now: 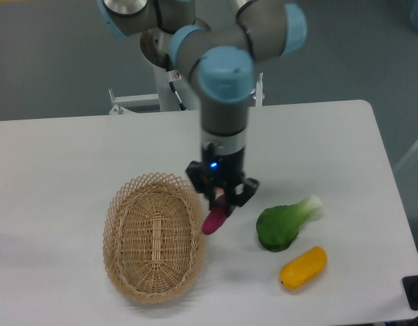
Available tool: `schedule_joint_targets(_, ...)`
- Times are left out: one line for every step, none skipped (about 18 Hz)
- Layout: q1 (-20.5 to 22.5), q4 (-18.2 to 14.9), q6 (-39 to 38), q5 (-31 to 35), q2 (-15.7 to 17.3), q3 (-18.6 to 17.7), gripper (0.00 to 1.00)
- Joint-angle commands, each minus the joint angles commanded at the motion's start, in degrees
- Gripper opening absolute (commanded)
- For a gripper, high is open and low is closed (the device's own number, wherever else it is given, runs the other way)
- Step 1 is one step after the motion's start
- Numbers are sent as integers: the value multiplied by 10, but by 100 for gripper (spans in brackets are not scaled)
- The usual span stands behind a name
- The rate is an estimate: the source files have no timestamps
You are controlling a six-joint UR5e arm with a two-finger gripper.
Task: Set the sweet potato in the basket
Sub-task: 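Carry the sweet potato over the wicker basket and lower it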
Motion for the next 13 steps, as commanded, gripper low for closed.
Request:
schedule_joint_targets(-18,1,-14,15,-8,2,30)
schedule_joint_targets(-34,6,-26,28,-14,2,30)
schedule_joint_targets(-47,17,-40,34,-20,0,30)
schedule_joint_targets(-55,26,-55,37,-31,0,30)
schedule_joint_targets(-63,32,-63,48,-40,0,30)
schedule_joint_targets(-72,33,-63,61,-49,-1,30)
schedule_joint_targets(-80,35,-61,76,-57,-1,30)
schedule_joint_targets(-85,35,-56,89,-66,-1,30)
schedule_joint_targets(-88,35,-49,96,-74,-2,30)
schedule_joint_targets(-90,35,-41,103,-82,-2,30)
schedule_joint_targets(-92,35,-38,109,-87,-2,30)
schedule_joint_targets(-93,36,-38,113,-89,-2,30)
schedule_joint_targets(-94,37,-38,114,-93,-2,30)
